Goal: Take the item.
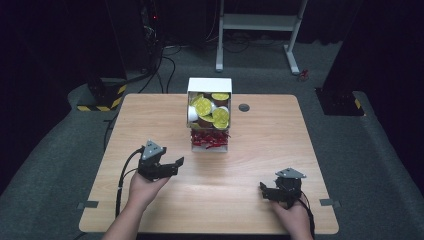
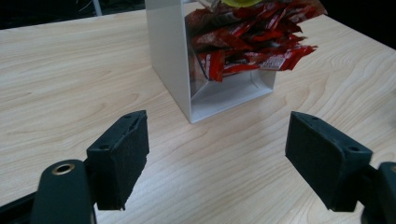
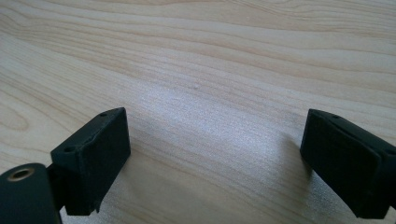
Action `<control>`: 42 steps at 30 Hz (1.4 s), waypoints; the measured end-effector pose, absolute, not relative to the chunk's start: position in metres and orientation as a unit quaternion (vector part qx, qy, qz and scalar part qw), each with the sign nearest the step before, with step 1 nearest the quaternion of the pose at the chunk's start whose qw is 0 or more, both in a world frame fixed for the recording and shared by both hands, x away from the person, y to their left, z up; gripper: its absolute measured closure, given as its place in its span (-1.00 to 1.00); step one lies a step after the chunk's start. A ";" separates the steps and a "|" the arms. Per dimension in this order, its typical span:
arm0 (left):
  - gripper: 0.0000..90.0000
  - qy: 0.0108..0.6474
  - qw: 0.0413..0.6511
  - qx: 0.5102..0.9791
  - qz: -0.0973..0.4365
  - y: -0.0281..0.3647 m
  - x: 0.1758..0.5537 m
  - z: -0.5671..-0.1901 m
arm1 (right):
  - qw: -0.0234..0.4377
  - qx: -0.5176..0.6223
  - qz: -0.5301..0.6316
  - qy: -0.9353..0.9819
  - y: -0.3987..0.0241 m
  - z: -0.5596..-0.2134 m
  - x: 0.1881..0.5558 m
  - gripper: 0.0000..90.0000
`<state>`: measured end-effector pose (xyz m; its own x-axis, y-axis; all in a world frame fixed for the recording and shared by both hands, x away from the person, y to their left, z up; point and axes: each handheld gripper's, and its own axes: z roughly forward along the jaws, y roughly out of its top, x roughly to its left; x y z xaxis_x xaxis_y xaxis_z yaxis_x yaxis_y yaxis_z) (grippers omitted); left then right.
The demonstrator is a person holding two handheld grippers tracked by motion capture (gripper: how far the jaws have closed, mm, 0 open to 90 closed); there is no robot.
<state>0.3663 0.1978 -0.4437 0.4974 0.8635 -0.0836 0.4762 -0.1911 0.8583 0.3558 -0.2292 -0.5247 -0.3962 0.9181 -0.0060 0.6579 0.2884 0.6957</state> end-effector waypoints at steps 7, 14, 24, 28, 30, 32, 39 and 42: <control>-0.52 0.452 0.448 0.741 0.214 0.188 0.376 -0.443 | 0.208 0.508 0.312 0.775 -0.229 -0.525 0.356 -0.82; -0.49 0.449 0.458 0.738 0.210 0.179 0.384 -0.438 | 0.209 0.508 0.312 0.775 -0.229 -0.525 0.356 -0.82; -0.37 0.455 0.462 0.731 0.215 0.180 0.396 -0.431 | 0.209 0.508 0.312 0.775 -0.229 -0.525 0.356 -0.82; -0.36 0.451 0.451 0.739 0.216 0.177 0.401 -0.430 | 0.209 0.508 0.312 0.775 -0.229 -0.525 0.356 -0.82; -0.34 0.448 0.450 0.741 0.219 0.174 0.403 -0.429 | 0.209 0.508 0.312 0.775 -0.229 -0.525 0.356 -0.82; -0.32 0.447 0.449 0.742 0.220 0.172 0.405 -0.428 | 0.209 0.508 0.312 0.775 -0.229 -0.525 0.356 -0.82; -0.26 0.445 0.448 0.743 0.221 0.165 0.411 -0.427 | 0.209 0.508 0.312 0.775 -0.229 -0.525 0.356 -0.82; -0.25 0.450 0.451 0.740 0.217 0.164 0.416 -0.425 | 0.208 0.508 0.312 0.775 -0.229 -0.525 0.356 -0.82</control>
<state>0.4157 0.1636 -0.4249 0.5019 0.8607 -0.0852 0.4695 -0.1884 0.8626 0.3559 -0.2293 -0.5247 -0.3965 0.9180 -0.0061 0.6579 0.2888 0.6955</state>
